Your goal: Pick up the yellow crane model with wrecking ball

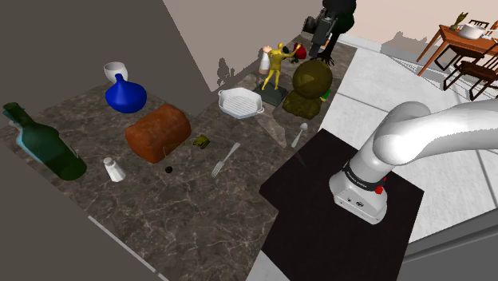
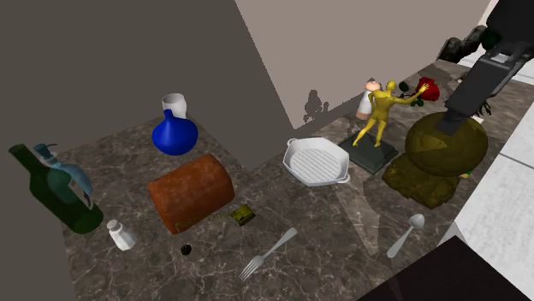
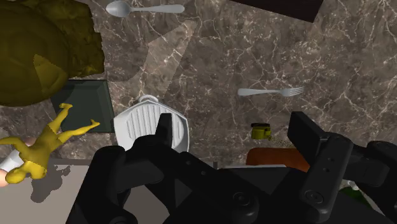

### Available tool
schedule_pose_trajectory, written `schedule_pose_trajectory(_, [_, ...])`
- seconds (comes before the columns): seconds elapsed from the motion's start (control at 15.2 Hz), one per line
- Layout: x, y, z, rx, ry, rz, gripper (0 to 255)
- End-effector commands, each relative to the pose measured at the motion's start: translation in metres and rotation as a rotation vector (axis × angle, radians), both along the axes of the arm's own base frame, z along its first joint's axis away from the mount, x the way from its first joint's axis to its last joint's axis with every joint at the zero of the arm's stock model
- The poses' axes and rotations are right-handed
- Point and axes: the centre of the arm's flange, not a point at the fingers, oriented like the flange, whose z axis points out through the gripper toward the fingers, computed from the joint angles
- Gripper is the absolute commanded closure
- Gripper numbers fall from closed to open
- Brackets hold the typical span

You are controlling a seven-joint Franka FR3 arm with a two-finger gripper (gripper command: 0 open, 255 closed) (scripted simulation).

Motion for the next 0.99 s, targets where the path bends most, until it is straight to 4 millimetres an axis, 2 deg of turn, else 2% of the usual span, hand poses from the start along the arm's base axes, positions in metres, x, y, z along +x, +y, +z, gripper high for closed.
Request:
schedule_pose_trajectory(0.0, [0.000, 0.000, 0.000, 0.000, 0.000, 0.000, 0])
schedule_pose_trajectory(0.92, [0.100, 0.083, -0.135, -0.010, 0.027, 0.001, 0])
